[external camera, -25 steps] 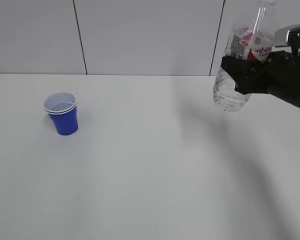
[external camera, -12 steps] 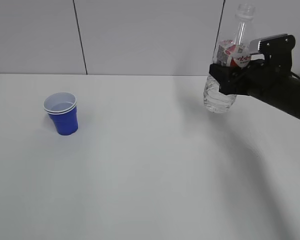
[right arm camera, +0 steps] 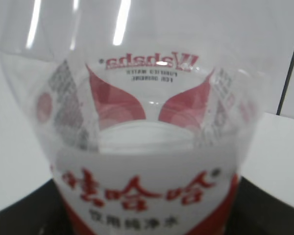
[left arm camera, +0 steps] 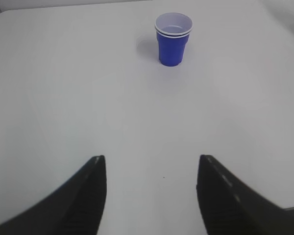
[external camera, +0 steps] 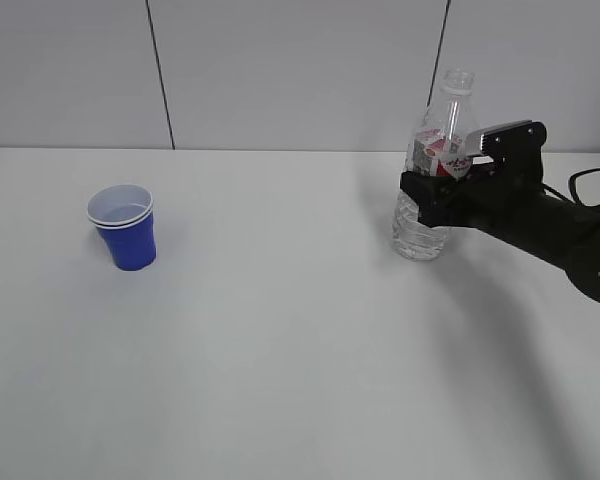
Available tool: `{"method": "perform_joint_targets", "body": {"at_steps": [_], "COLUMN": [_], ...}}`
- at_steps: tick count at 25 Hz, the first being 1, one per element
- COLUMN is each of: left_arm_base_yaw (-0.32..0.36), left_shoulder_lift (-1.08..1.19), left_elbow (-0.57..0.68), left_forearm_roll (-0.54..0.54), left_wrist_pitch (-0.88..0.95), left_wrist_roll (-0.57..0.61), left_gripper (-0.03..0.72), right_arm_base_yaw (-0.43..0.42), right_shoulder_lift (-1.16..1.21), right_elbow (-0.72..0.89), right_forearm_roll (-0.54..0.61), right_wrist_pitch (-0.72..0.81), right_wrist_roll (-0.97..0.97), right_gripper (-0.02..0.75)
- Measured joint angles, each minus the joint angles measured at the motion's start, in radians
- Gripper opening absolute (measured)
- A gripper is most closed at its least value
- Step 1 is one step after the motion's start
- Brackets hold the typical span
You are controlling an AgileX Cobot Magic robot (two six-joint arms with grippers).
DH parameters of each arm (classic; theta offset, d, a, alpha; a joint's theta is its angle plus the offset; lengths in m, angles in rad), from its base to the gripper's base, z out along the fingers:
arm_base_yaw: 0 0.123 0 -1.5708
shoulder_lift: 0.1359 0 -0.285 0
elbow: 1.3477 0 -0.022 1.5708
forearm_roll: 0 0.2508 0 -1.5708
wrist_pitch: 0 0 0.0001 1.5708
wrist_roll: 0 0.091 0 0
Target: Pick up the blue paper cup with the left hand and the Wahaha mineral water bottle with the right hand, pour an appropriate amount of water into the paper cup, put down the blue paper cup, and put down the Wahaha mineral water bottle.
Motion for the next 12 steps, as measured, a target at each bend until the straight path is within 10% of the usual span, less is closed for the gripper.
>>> {"method": "perform_joint_targets", "body": {"at_steps": [12], "left_arm_base_yaw": [0.000], "left_shoulder_lift": [0.000], "left_elbow": [0.000], "left_forearm_roll": [0.000], "left_wrist_pitch": [-0.002], "left_wrist_roll": [0.002], "left_gripper": [0.442], "right_arm_base_yaw": [0.000], "right_shoulder_lift": [0.043], "right_elbow": [-0.008], "right_forearm_roll": [0.012], "right_wrist_pitch": [-0.062], "right_wrist_roll": [-0.007], "right_gripper": [0.431]}}
